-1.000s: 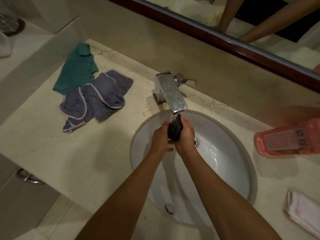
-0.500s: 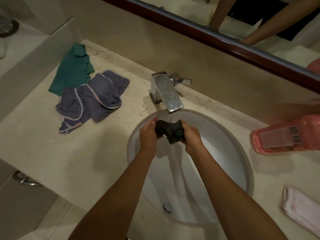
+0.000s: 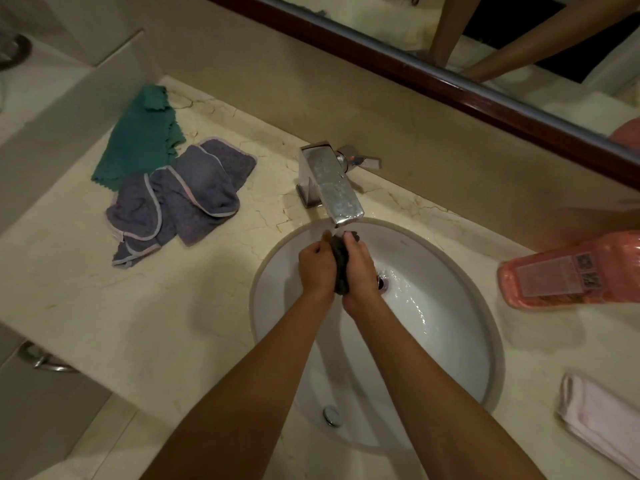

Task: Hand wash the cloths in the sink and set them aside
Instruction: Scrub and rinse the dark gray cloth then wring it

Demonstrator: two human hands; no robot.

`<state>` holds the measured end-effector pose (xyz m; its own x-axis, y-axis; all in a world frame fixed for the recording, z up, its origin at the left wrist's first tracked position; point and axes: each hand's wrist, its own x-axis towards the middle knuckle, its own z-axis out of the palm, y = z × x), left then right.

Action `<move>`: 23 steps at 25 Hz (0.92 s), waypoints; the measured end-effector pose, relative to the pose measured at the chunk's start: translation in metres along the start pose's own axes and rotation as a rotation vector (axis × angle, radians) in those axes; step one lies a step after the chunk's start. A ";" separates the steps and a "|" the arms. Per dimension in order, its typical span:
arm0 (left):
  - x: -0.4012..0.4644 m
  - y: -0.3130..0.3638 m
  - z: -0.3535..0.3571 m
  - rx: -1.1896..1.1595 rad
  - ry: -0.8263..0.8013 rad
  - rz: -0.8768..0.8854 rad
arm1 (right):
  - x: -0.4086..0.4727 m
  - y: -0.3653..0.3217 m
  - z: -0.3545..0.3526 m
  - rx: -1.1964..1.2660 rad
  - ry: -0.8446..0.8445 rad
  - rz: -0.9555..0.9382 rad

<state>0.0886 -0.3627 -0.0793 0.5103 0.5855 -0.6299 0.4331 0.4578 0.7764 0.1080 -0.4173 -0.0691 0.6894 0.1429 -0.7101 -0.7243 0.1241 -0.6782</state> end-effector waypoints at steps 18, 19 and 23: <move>-0.009 -0.004 -0.009 0.135 -0.049 0.227 | 0.006 0.009 0.012 -0.356 0.198 -0.294; -0.009 -0.004 -0.009 0.153 -0.042 0.224 | 0.004 0.010 0.012 -0.338 0.173 -0.278; -0.007 -0.001 -0.007 0.101 -0.042 0.156 | 0.002 0.010 0.008 -0.264 0.078 -0.257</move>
<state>0.0795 -0.3625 -0.0754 0.6066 0.6151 -0.5037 0.4178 0.2924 0.8602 0.1018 -0.4081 -0.0763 0.8545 0.0638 -0.5155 -0.5071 -0.1127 -0.8545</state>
